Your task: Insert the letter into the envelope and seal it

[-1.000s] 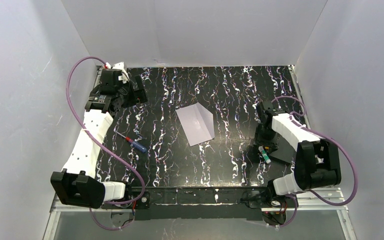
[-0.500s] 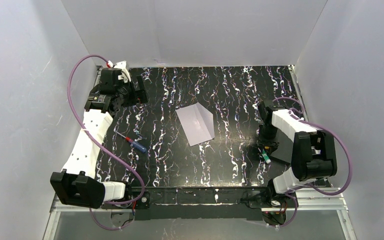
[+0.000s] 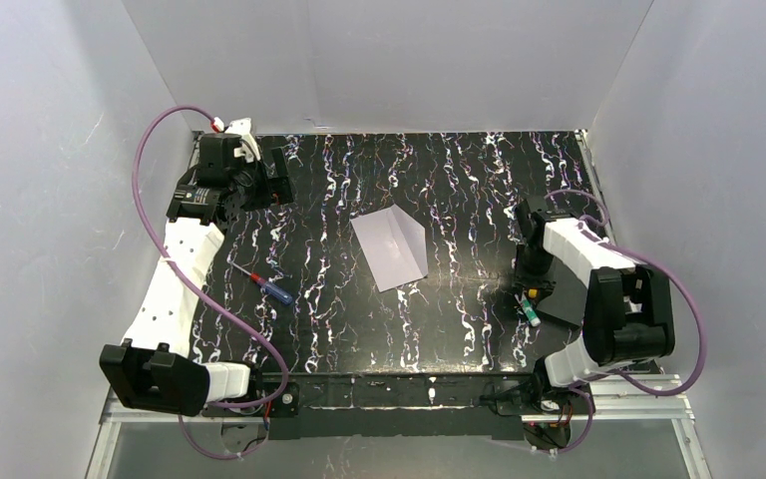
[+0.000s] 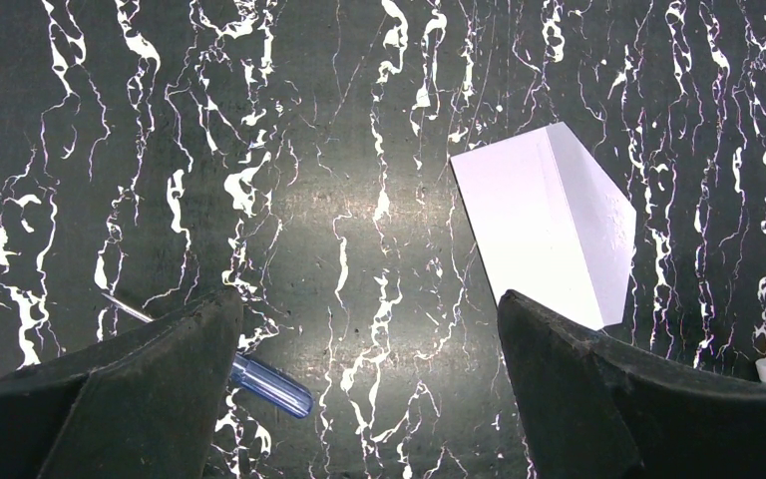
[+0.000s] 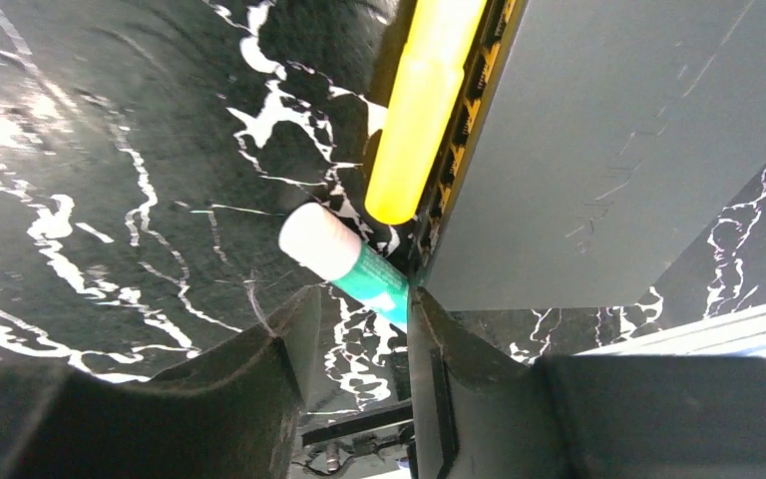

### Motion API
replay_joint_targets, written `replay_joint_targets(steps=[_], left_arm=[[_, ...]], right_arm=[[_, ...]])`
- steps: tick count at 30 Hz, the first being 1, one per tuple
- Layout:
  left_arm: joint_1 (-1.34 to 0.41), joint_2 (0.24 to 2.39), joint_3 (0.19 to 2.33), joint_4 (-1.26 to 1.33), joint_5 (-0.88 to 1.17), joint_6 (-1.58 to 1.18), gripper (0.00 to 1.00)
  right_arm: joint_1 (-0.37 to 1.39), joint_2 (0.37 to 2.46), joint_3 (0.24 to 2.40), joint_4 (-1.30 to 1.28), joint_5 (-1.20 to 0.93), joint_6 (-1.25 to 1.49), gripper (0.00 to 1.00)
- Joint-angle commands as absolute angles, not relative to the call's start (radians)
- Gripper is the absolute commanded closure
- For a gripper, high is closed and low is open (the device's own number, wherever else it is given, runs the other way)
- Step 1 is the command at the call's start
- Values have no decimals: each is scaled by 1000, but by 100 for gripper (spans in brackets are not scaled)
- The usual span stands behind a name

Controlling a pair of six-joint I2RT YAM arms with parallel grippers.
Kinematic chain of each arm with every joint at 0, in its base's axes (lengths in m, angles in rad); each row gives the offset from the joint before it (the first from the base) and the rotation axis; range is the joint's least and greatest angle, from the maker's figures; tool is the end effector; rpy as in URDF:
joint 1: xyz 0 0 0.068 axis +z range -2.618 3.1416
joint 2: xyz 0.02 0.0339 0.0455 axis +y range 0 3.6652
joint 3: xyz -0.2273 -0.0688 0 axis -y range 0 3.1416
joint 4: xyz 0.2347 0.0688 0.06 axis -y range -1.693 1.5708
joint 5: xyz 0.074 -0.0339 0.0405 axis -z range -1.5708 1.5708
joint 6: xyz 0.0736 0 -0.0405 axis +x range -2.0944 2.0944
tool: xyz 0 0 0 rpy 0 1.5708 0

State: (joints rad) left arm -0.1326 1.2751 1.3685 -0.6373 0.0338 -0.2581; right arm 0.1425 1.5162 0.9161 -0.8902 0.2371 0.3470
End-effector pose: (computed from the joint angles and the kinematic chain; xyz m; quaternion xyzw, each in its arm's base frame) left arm 0.3051 -0.0432 0.3362 -0.0463 0.8697 -0.1098 0.4789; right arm 0.2468 0.0179 0.1124 0.1060 0.9865 -0.1050 0.0674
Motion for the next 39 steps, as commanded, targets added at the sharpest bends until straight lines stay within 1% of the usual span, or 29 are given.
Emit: replay_joint_targets(steps=[1,5,14,22,28,30,36,39], left_arm=[[-130,1253,1385,-657,23,-247,2],[-130,1256,1384,-657,24,-250,2],[-131,1272,1384,-655,29,-253,2],[-131,1277,1387,-655,29,-253,2],[-130,1275,1387,-657,25,-250,2],[-130,1276,1386,-657,22,-251,2],[-130,1276,1386,-657,25,-250,2],[-130,1281,1386,-655,32,-255,2]], right_arm=[[149,1428,1005,-870,242,380,55],[153,1407,1021,-887,208,380,55],[153,1466,888,-785,99,373,48],[152,1520,856,-753,186,369,46],[152,1536,857,-740,197,350,44],[152,1548,853,-736,185,347,46],[153,1554,824,-710,169,367,59],[153,1554,802,-679,136,382,61]])
